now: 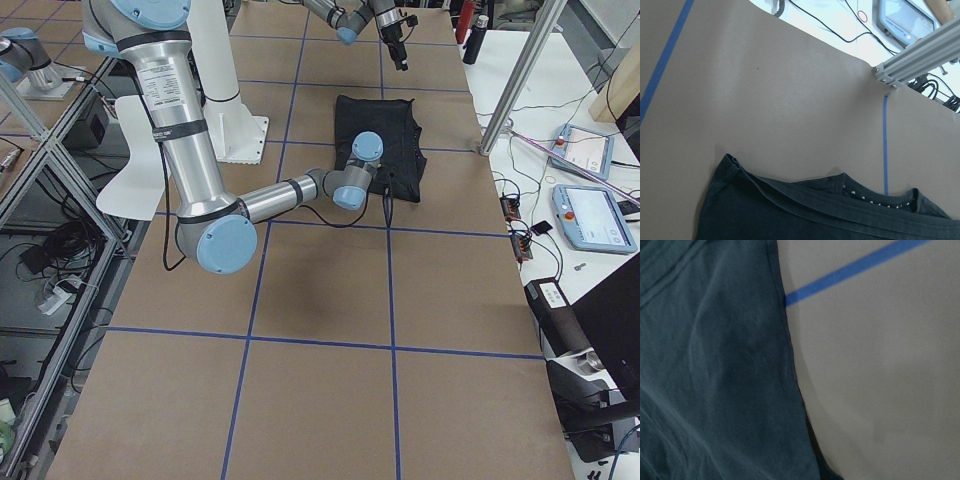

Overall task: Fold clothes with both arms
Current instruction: 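Move the right gripper to the folded shirt's nearest side edge and grasp it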

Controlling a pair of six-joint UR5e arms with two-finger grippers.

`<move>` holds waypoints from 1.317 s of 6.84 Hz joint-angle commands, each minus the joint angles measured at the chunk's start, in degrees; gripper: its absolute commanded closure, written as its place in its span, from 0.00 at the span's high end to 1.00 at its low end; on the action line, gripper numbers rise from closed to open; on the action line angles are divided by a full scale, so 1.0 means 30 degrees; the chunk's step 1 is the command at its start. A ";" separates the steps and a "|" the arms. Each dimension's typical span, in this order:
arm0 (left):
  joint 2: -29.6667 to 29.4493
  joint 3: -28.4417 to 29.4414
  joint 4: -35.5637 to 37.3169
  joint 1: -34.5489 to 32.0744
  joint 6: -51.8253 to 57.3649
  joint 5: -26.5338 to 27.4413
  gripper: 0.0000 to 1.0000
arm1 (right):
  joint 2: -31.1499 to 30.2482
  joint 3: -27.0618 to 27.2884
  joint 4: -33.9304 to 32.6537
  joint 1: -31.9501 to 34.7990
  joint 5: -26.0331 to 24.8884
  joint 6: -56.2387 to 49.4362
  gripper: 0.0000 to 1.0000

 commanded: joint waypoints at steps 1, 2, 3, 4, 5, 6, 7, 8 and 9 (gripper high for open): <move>0.0107 -0.0141 0.0083 0.0021 0.0021 0.0037 1.00 | -0.0092 0.0003 0.0007 -0.1313 0.0054 -0.0045 1.00; 0.0136 -0.0170 0.0083 -0.0008 0.0021 0.0037 1.00 | -0.0062 -0.0200 0.0007 -0.1752 -0.0033 -0.0074 0.99; 0.0136 -0.0200 0.0083 -0.0008 -0.0008 0.0037 1.00 | 0.0112 -0.0289 -0.0022 -0.1814 -0.0237 -0.0074 0.95; 0.0165 -0.0200 0.0083 -0.0008 0.0021 0.0037 1.00 | 0.0143 -0.0319 -0.0022 -0.1815 -0.0442 -0.0074 0.92; 0.0281 -0.0200 0.0083 -0.0008 0.0021 0.0037 1.00 | 0.0143 -0.0378 -0.0022 -0.1612 -0.0473 -0.0074 0.92; 0.0283 -0.0200 0.0083 -0.0008 0.0021 0.0037 1.00 | 0.0143 -0.0378 -0.0080 -0.1348 -0.0474 -0.0074 0.92; 0.0283 -0.0200 0.0083 -0.0008 0.0021 0.0037 1.00 | 0.0143 -0.0378 -0.0110 -0.1230 -0.0474 -0.0074 0.92; 0.0283 -0.0200 0.0083 -0.0008 0.0021 0.0066 1.00 | 0.0404 -0.0378 -0.0197 -0.1229 -0.0474 -0.0074 0.92; 0.0312 -0.0200 0.0083 -0.0008 0.0021 0.0067 1.00 | 0.0465 -0.0407 -0.0227 -0.1345 -0.0474 -0.0074 0.92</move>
